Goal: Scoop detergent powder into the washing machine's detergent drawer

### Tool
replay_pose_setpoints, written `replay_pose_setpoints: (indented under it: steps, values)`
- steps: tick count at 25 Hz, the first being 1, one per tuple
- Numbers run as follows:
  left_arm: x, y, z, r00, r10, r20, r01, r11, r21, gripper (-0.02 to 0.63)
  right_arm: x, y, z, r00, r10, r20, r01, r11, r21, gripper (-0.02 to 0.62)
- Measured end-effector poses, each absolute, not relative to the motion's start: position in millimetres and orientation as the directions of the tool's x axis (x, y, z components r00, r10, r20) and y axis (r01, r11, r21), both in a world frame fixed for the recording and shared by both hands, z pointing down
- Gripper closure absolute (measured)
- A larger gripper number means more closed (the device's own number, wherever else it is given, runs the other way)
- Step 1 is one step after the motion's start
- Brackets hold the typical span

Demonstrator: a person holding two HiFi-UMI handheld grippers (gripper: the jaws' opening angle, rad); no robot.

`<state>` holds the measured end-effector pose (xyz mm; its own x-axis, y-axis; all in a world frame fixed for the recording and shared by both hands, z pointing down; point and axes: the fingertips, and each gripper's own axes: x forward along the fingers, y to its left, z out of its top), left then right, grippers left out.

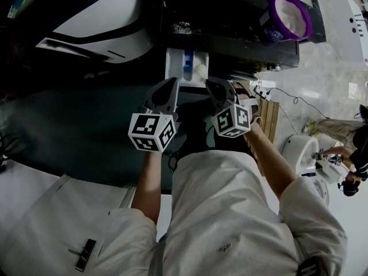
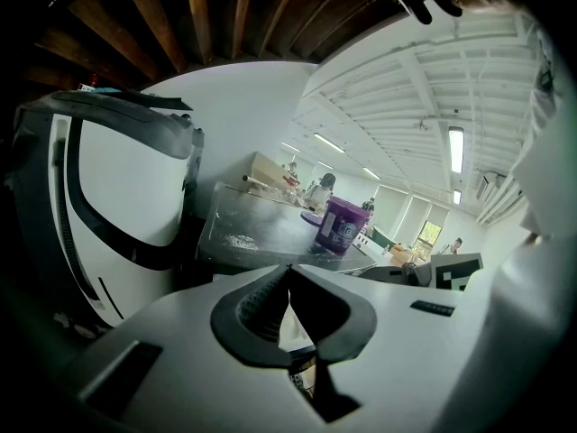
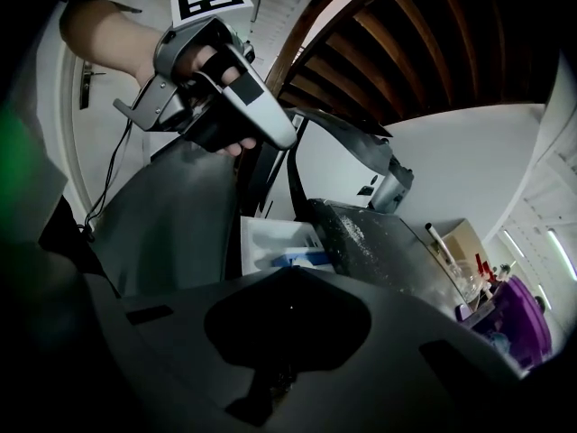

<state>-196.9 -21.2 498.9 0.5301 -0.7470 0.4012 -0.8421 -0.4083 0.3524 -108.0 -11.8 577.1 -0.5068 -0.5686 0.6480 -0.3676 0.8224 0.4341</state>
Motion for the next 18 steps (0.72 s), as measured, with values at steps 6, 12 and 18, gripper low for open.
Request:
replay_pose_setpoints:
  steps: [6,12,18]
  values:
    - [-198,-18,495,0.53,-0.75,0.395,-0.842,-0.411,0.35,0.586,-109,-10,572,-0.488,-0.597,0.637,-0.318,0.801,0.507,0.591]
    - [-200,-17,493,0.531,-0.75,0.394,-0.842,-0.414,0.347,0.586,-108,-10,569,-0.479,-0.611,0.63,-0.32,0.79,0.523,0.591]
    - [-200,-17,491,0.537,-0.749,0.388,-0.838,-0.422,0.345,0.586,-108,-11,564,-0.479,-0.619,0.622,-0.35,0.785,0.512,0.591]
